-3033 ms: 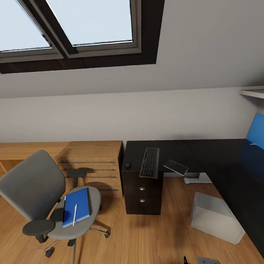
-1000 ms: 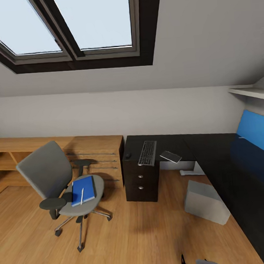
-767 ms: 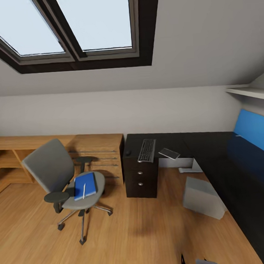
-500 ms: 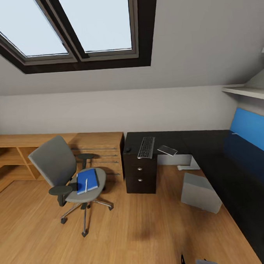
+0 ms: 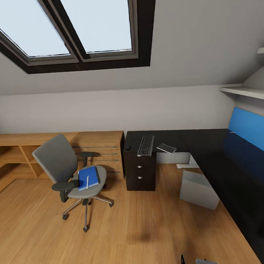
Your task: In the bedroom, organize the workspace by keeping the computer under the desk, ensuring the monitor is on the desk, placing the keyboard on the desk next to the monitor, placing the mouse on the desk next to the keyboard, moving the folder from the swivel chair onto the desk next to the mouse, stacking the notebook on top of the folder with the pen on top of the notebook, and positioning the swivel chair next to the desk.
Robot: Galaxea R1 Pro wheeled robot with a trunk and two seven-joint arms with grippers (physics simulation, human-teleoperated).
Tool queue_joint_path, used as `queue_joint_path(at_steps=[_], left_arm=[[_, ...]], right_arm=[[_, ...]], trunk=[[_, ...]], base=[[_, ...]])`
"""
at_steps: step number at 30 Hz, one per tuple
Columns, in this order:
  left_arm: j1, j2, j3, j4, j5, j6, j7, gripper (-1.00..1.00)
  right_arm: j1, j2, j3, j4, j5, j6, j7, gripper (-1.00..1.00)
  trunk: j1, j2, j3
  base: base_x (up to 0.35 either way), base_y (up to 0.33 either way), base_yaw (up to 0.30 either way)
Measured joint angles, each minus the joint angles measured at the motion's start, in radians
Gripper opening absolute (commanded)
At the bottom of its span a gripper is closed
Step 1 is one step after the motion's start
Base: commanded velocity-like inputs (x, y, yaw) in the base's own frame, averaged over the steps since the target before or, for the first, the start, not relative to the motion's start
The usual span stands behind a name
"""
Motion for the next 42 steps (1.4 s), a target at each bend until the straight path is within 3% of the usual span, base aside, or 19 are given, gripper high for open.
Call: queue_joint_path(at_steps=[7,30,42], left_arm=[[0.0,0.0,0.0,0.0,0.0,0.0,0.0,1.0],[0.0,0.0,0.0,0.0,0.0,0.002,0.0,1.0],[0.0,0.0,0.0,0.001,0.0,0.002,0.0,1.0]], right_arm=[[0.0,0.0,0.0,0.0,0.0,0.001,0.0,1.0],[0.0,0.0,0.0,0.001,0.002,0.002,0.0,1.0],[0.0,0.001,0.001,0.002,0.002,0.002,0.0,1.0]], trunk=[[0.0,0.0,0.0],[0.001,0.0,0.0],[0.0,0.0,0.0]], base=[[-0.157,0.0,0.0],[-0.333,-0.005,0.0],[-0.285,-0.2,0.0]])
